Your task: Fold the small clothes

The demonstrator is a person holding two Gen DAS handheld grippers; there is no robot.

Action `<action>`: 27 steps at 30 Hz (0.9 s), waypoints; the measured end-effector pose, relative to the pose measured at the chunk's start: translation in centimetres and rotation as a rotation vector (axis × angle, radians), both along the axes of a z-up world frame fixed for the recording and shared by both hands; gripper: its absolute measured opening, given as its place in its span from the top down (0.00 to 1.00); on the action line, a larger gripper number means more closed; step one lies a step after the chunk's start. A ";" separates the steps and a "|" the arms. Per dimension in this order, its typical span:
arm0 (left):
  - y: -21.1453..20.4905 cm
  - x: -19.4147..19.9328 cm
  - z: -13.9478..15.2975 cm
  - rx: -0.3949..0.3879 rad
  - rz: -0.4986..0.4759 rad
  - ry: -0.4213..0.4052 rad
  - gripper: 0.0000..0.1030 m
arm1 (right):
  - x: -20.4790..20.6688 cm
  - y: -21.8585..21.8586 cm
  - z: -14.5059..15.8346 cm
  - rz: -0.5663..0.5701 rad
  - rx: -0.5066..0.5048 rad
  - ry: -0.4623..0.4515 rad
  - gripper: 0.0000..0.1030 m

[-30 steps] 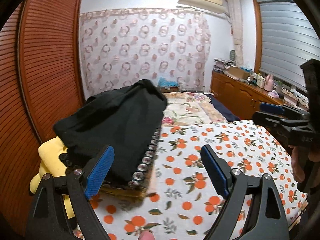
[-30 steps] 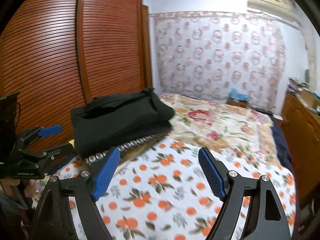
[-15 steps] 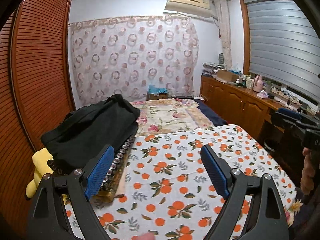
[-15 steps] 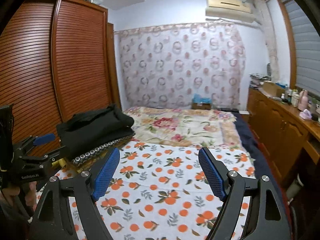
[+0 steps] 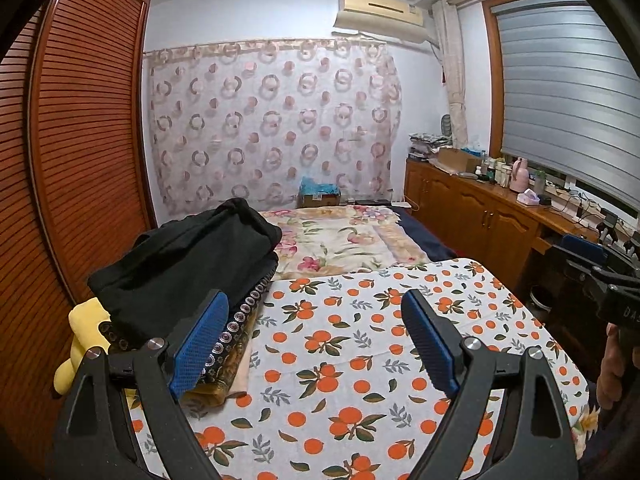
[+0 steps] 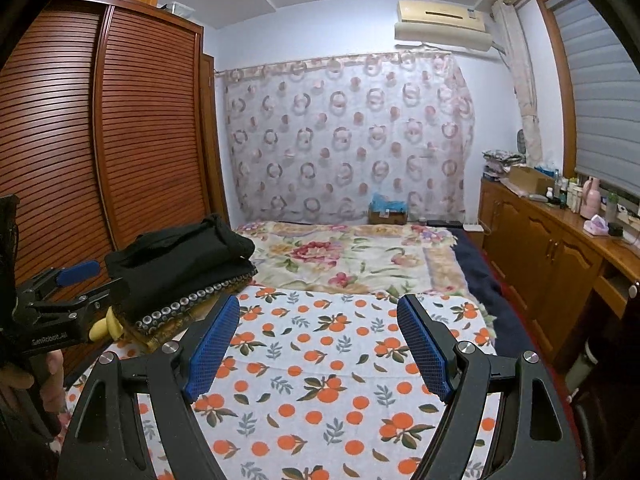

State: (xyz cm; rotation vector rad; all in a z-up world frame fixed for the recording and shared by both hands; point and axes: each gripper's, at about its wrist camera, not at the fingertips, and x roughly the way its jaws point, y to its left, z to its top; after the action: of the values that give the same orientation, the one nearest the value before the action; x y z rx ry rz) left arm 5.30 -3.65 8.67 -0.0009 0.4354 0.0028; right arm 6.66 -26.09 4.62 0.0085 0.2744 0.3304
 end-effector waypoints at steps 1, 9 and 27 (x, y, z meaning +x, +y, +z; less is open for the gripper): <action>0.0 0.0 0.0 -0.003 -0.001 0.000 0.14 | 0.0 0.0 0.0 0.002 0.001 0.001 0.20; 0.1 0.1 -0.1 -0.002 -0.002 0.000 0.14 | 0.6 -1.0 -0.1 -0.001 0.003 0.002 0.20; 1.1 -1.0 0.3 -0.013 0.015 -0.015 0.14 | 0.9 -2.1 -0.2 0.009 0.004 0.002 0.20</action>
State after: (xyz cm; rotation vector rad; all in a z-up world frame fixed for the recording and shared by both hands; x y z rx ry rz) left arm 4.31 -2.52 9.01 -0.0175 0.4208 0.0150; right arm 7.55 -28.16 4.46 0.0115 0.2760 0.3399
